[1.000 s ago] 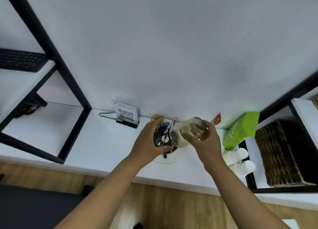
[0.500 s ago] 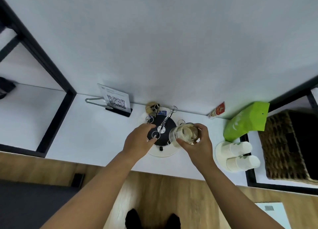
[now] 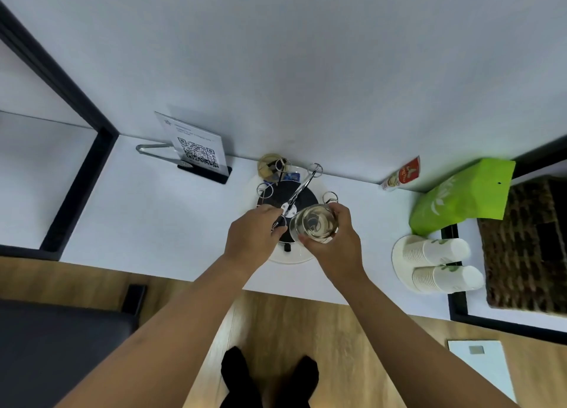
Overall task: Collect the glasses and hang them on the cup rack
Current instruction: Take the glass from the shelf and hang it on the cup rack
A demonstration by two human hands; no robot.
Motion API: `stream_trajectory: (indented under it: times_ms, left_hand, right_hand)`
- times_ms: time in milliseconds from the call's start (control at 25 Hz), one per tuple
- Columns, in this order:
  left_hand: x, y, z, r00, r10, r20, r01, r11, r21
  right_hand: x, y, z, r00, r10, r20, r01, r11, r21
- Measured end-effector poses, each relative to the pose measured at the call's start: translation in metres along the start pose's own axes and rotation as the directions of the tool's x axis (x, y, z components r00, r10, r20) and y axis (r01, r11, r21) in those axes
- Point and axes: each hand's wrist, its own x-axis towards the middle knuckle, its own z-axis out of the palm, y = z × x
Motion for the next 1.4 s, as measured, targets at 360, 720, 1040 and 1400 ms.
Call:
stream_trajectory:
  times_ms: [360,720,1040,1400]
  left_hand:
    - [-0.006,-0.002,0.01,0.997,0.027,-0.075,-0.026,1.0,0.012]
    - [-0.007,-0.005,0.017,0.996,-0.021,-0.085,0.022,1.0,0.009]
    - [-0.012,0.001,0.025,0.991,-0.045,-0.125,0.045,0.999,0.001]
    - [-0.015,0.009,0.032,0.987,-0.073,-0.143,0.065,0.996,-0.06]
  right_hand:
    - [0.007,0.026,0.011,0.996,0.012,0.085,-0.001,0.992,-0.129]
    - [0.011,0.043,0.014,0.994,0.006,0.105,0.005,0.994,-0.105]
    - [0.016,0.05,0.016,0.993,0.003,0.115,0.013,0.991,-0.132]
    - [0.028,0.048,0.009,0.989,0.019,0.144,0.009,0.982,-0.19]
